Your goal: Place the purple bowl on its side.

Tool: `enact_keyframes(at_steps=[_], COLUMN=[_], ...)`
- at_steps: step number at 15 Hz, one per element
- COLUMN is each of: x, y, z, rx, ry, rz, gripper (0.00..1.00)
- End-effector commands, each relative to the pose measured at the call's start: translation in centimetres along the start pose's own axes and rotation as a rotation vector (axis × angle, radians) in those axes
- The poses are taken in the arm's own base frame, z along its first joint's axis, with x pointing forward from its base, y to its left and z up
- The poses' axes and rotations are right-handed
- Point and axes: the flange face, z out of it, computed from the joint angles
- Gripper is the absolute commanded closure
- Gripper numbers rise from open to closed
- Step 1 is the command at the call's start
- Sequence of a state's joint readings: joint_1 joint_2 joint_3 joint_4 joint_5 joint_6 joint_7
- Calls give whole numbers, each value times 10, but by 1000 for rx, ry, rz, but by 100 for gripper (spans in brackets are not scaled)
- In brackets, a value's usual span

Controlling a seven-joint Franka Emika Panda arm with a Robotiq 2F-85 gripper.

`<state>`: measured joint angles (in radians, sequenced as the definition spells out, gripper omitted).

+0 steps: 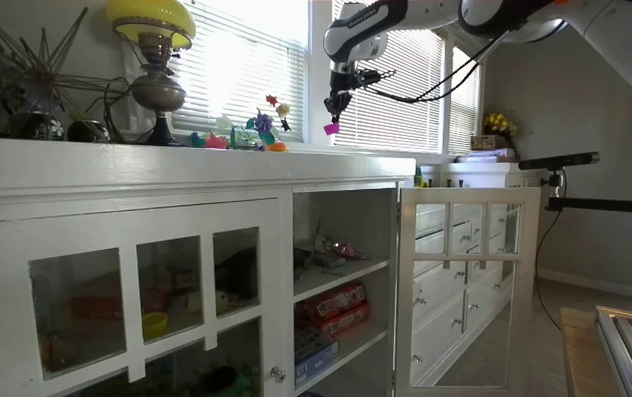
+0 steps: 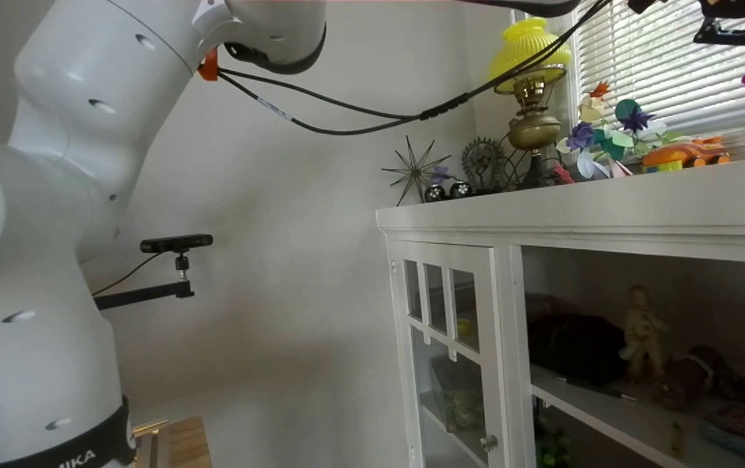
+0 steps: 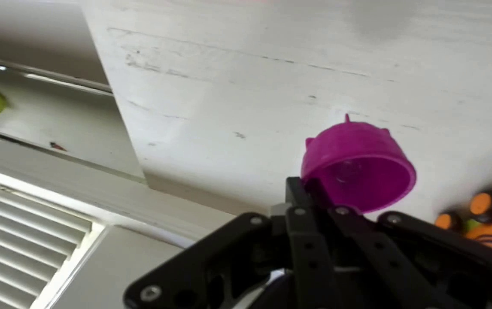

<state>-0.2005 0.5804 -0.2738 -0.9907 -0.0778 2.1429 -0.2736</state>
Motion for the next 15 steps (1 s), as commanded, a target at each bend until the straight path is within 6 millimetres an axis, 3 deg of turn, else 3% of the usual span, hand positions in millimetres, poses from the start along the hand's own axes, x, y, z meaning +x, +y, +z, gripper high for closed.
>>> enact_keyframes(at_steps=[1, 7, 15], x=[-3, -14, -26], y=[-7, -25, -41], z=[20, 52, 63], rx=[-187, -387, -502], ry=[-4, -47, -49], rz=[-52, -154, -238], gripper=[99, 99, 98])
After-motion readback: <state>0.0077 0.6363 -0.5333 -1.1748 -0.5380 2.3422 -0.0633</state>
